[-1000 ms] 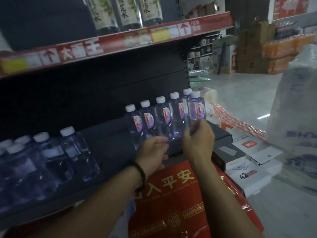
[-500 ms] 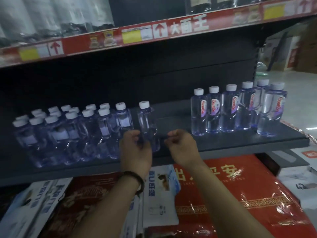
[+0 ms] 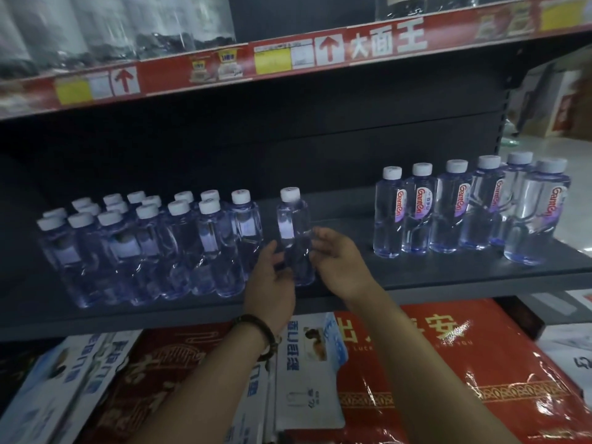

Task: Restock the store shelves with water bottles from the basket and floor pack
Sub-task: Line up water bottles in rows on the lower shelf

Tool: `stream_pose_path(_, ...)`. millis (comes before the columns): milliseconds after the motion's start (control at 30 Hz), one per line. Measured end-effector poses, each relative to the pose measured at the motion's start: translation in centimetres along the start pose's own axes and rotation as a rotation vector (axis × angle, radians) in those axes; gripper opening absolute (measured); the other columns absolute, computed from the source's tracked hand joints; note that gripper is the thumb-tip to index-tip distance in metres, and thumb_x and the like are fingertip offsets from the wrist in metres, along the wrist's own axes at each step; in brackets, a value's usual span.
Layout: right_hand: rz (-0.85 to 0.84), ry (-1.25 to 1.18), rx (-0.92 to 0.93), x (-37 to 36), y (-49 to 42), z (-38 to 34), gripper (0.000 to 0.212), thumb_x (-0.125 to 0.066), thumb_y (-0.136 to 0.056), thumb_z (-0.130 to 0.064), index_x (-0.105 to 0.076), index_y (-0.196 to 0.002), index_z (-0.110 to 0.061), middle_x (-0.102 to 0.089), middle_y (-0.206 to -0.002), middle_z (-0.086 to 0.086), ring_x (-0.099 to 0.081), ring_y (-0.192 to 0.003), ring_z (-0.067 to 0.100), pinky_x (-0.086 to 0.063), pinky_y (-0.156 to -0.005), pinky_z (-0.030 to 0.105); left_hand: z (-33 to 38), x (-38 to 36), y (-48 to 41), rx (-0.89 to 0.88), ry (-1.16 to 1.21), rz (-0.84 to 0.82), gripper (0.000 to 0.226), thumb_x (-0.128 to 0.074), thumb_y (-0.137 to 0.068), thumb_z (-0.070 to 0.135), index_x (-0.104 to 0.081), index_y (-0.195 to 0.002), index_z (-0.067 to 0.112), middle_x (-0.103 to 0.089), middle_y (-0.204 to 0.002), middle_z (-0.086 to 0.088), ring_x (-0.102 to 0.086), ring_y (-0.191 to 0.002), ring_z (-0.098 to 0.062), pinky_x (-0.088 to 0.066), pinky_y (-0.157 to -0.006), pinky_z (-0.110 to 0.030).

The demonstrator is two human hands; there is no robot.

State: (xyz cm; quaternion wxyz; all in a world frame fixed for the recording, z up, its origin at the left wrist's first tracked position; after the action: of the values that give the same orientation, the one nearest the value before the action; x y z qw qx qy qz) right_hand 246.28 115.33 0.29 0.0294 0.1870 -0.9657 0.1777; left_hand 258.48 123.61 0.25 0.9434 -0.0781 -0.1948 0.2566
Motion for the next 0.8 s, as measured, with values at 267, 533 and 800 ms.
stream_pose_path(267,0.017,0.11,0.085,3.5,1.0,1.0,0.041,-0.077,-0.091,-0.001,-0.072,-0.119,-0.031,-0.076,-0.102,-0.011,-0.07,-0.1,0.001,-0.057,-0.092,0.026,-0.3,-1.2,-0.6,-0.04,0.002,-0.168,0.045,-0.05,-0.106,0.008,-0.049,-0.135,0.041,-0.059,-0.141,0.012,-0.057,-0.129,0.0,-0.049,-0.112,-0.04)
stream_pose_path(533,0.172,0.142,0.041,6.0,2.9,1.6,0.045,-0.075,-0.095,-0.005,-0.057,-0.124,-0.033,-0.072,-0.097,-0.006,-0.07,-0.092,0.0,-0.053,-0.081,0.017,1.4,-3.4,-1.2,0.011,0.08,-0.258,0.037,-0.052,-0.105,0.013,-0.058,-0.129,0.04,-0.074,-0.124,0.006,-0.07,-0.118,-0.016,-0.054,-0.107,-0.051)
stream_pose_path(800,0.337,0.144,0.1,9.8,4.2,2.4,0.025,-0.081,-0.091,-0.011,-0.07,-0.106,-0.028,-0.071,-0.093,-0.009,-0.067,-0.086,0.001,-0.049,-0.072,0.008,4.6,-7.5,-1.5,0.026,0.118,-0.389,0.02,-0.048,-0.11,0.015,-0.055,-0.128,0.018,-0.071,-0.122,-0.005,-0.071,-0.114,-0.023,-0.06,-0.098,-0.046)
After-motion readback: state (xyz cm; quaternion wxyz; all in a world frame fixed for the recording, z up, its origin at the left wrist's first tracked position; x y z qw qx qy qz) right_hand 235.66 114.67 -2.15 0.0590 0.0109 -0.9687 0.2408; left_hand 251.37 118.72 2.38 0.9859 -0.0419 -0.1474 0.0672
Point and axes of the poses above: each hand's wrist, its own y-axis away from the middle knuckle, its own x-axis out of the back of the hand, z = x × y, the point moved 1 cm from there along -y, towards the middle knuckle
